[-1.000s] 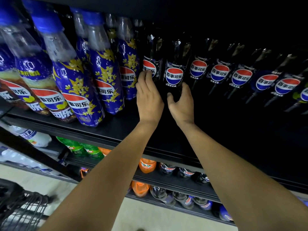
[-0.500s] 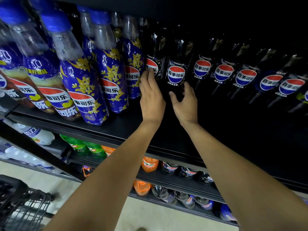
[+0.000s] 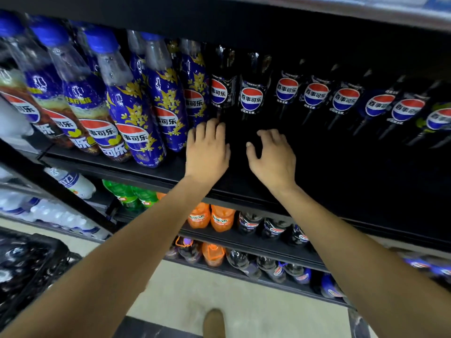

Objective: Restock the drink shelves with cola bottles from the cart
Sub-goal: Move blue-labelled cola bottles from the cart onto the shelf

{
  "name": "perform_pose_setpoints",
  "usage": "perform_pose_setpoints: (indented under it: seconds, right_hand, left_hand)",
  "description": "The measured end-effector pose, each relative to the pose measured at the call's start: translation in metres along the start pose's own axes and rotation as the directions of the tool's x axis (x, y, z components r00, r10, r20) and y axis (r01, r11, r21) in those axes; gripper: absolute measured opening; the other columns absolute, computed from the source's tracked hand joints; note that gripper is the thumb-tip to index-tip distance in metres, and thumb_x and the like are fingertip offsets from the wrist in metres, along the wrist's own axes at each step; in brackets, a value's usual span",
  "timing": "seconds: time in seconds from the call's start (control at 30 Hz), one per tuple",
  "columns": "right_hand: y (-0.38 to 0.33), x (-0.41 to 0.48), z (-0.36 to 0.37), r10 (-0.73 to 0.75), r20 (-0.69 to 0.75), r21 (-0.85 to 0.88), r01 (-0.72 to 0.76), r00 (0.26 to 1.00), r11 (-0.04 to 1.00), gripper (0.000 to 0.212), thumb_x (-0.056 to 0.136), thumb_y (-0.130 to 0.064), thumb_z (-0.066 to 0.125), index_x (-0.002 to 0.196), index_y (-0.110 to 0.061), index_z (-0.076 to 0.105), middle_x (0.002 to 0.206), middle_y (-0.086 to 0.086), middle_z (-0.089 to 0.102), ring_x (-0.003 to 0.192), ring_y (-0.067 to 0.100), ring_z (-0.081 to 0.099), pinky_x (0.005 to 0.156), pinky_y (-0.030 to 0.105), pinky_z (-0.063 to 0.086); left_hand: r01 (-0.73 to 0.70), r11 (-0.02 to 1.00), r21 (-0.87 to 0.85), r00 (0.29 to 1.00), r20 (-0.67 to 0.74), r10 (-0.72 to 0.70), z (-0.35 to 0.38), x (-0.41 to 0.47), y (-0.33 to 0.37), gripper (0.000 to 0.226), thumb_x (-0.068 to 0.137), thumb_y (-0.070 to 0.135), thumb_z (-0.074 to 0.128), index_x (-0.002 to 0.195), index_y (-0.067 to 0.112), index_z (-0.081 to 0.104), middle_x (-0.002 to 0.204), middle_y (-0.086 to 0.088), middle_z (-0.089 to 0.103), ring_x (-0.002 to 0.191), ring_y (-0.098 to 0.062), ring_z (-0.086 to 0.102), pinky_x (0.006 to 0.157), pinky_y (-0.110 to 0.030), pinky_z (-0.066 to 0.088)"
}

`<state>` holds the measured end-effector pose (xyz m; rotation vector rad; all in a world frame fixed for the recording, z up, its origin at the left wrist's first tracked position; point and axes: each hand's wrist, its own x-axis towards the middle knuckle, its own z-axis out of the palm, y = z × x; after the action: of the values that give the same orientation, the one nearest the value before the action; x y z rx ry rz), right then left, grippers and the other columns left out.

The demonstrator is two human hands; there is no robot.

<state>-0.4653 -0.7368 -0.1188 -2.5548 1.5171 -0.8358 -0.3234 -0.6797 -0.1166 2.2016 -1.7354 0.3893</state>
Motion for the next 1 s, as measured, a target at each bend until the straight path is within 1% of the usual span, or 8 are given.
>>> perform_pose_setpoints:
  seconds: [0.13, 0.2, 0.3, 0.47, 0.63, 0.83, 0.93, 1.0]
  right_hand:
    - [-0.009, -0.035, -0.03, -0.194, 0.102, -0.165, 0.209, 0.976, 0.964, 0.039, 0.09, -0.033, 0.052, 0.111, -0.002, 0.064, 0.106, 0.016, 0.064, 0.099, 0.036, 0.058, 0.082, 0.044, 0.046]
    - [-0.017, -0.057, -0.044, -0.264, 0.142, -0.184, 0.288, 0.954, 0.94, 0.038, 0.09, -0.033, 0.052, 0.11, -0.003, 0.064, 0.104, 0.015, 0.065, 0.099, 0.035, 0.059, 0.086, 0.044, 0.046]
    - [-0.033, -0.094, -0.063, -0.315, 0.19, -0.166, 0.346, 0.93, 0.923, 0.037, 0.091, -0.032, 0.05, 0.111, -0.004, 0.064, 0.104, 0.013, 0.064, 0.1, 0.033, 0.059, 0.089, 0.042, 0.044]
    - [-0.083, -0.151, -0.087, -0.387, 0.376, -0.082, 0.446, 0.842, 0.891, 0.04, 0.095, -0.036, 0.043, 0.12, -0.008, 0.059, 0.116, 0.01, 0.061, 0.111, 0.029, 0.053, 0.094, 0.039, 0.039]
    - [-0.158, -0.18, -0.096, -0.492, 0.426, 0.072, 0.513, 0.759, 0.855, 0.04, 0.095, -0.038, 0.044, 0.121, -0.009, 0.056, 0.118, 0.01, 0.058, 0.116, 0.029, 0.049, 0.086, 0.04, 0.042]
    - [-0.268, -0.2, -0.094, -0.696, 0.435, 0.222, 0.681, 0.572, 0.698, 0.04, 0.096, -0.038, 0.045, 0.122, -0.01, 0.056, 0.117, 0.011, 0.059, 0.113, 0.032, 0.051, 0.083, 0.039, 0.042]
    - [-0.322, -0.211, -0.09, -0.761, 0.432, 0.292, 0.723, 0.484, 0.626, 0.035, 0.095, -0.039, 0.046, 0.113, -0.011, 0.057, 0.112, 0.011, 0.06, 0.109, 0.031, 0.054, 0.077, 0.038, 0.043]
    - [-0.357, -0.221, -0.084, -0.8, 0.449, 0.327, 0.76, 0.398, 0.562, 0.031, 0.097, -0.039, 0.044, 0.105, -0.012, 0.055, 0.103, 0.009, 0.059, 0.102, 0.031, 0.056, 0.069, 0.037, 0.041]
  left_hand:
    - [-0.053, 0.992, 0.119, 0.995, 0.095, 0.041, -0.025, -0.034, -0.003, 0.047, 0.095, 0.034, 0.045, 0.133, 0.007, 0.045, 0.138, -0.012, 0.046, 0.124, -0.033, 0.043, 0.107, -0.047, 0.028]
    - [-0.078, 0.985, 0.151, 0.99, 0.132, 0.059, -0.04, -0.059, -0.004, 0.045, 0.096, 0.035, 0.042, 0.133, 0.009, 0.046, 0.134, -0.01, 0.049, 0.122, -0.031, 0.044, 0.108, -0.045, 0.027]
    - [-0.082, 0.987, 0.141, 0.981, 0.185, 0.055, -0.071, -0.103, -0.011, 0.042, 0.097, 0.034, 0.04, 0.13, 0.01, 0.05, 0.127, -0.009, 0.054, 0.118, -0.03, 0.048, 0.108, -0.044, 0.028]
    - [-0.014, 0.98, 0.199, 0.948, 0.313, -0.05, -0.131, -0.187, -0.042, 0.036, 0.094, 0.029, 0.046, 0.118, 0.005, 0.056, 0.113, -0.015, 0.06, 0.108, -0.035, 0.053, 0.099, -0.045, 0.033]
    - [0.136, 0.952, 0.276, 0.896, 0.376, -0.237, -0.192, -0.273, -0.091, 0.039, 0.096, 0.03, 0.045, 0.125, 0.006, 0.053, 0.124, -0.014, 0.056, 0.118, -0.034, 0.048, 0.102, -0.043, 0.03]
    - [0.322, 0.857, 0.401, 0.802, 0.366, -0.473, -0.256, -0.366, -0.151, 0.035, 0.097, 0.032, 0.04, 0.122, 0.009, 0.051, 0.127, -0.011, 0.054, 0.121, -0.031, 0.046, 0.102, -0.041, 0.033]
    - [0.423, 0.794, 0.437, 0.734, 0.348, -0.583, -0.278, -0.397, -0.18, 0.037, 0.096, 0.032, 0.042, 0.122, 0.008, 0.052, 0.128, -0.012, 0.055, 0.122, -0.032, 0.047, 0.102, -0.041, 0.035]
    - [0.498, 0.747, 0.441, 0.683, 0.331, -0.651, -0.288, -0.416, -0.199, 0.038, 0.095, 0.032, 0.044, 0.123, 0.008, 0.053, 0.127, -0.013, 0.056, 0.121, -0.032, 0.049, 0.101, -0.042, 0.037]
